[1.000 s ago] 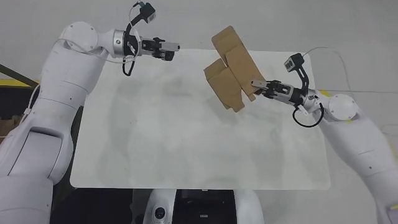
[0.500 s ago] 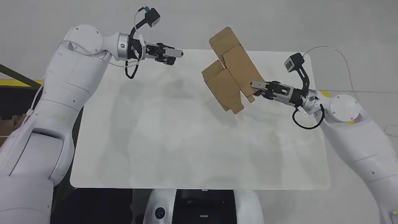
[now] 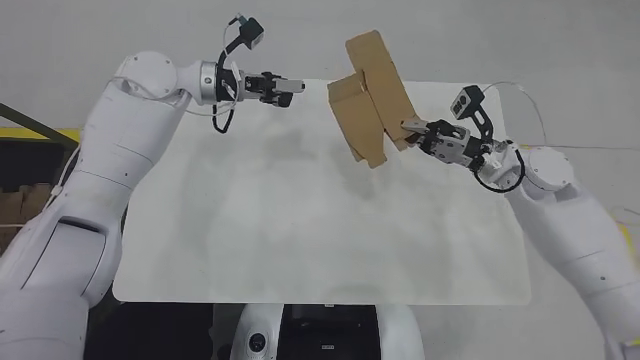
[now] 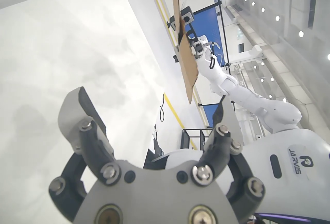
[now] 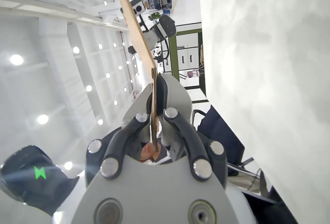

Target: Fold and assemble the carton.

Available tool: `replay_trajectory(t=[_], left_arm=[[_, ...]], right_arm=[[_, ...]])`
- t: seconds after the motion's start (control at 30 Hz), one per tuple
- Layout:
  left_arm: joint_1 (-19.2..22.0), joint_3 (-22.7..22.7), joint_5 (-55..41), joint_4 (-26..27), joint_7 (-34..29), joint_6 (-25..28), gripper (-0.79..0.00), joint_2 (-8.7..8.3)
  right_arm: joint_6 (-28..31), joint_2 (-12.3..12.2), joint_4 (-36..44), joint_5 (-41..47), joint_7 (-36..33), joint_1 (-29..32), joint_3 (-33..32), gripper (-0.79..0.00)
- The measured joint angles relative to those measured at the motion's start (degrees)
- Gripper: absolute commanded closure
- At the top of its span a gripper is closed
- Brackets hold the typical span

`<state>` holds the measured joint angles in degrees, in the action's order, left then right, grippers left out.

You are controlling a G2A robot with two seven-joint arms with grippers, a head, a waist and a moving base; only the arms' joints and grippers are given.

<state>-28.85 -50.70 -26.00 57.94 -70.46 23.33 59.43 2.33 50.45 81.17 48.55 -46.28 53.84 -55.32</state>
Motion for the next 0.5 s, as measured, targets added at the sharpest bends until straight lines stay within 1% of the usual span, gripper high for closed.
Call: replay_trajectory(t=[0.13,0.3,0.37,0.5], left_arm=[[-1.0,0.3,-1.8,1.0,1.3,-1.2,-0.785,0.5],[-1.4,1.9,-1.6,2.2,2.3,-1.7,-0.785,1.43],[-1.5,2.5,-2.0,2.3,2.5,-2.1,-0.785,1.8],[-1.5,4.3,-2.9,1.6,2.0,-3.8,-0.785,2.88]], right_arm=[[-3.4,0.4,2.6,-1.6,5.3,0.8,-0.1,0.0],[-7.0,1.0,3.7,-2.1,7.9,0.8,0.3,0.0],[-7.3,1.3,3.6,-2.0,8.3,0.6,0.4,0.0],[-6.1,1.8,3.6,-2.5,9.8,0.9,0.2,0.0]])
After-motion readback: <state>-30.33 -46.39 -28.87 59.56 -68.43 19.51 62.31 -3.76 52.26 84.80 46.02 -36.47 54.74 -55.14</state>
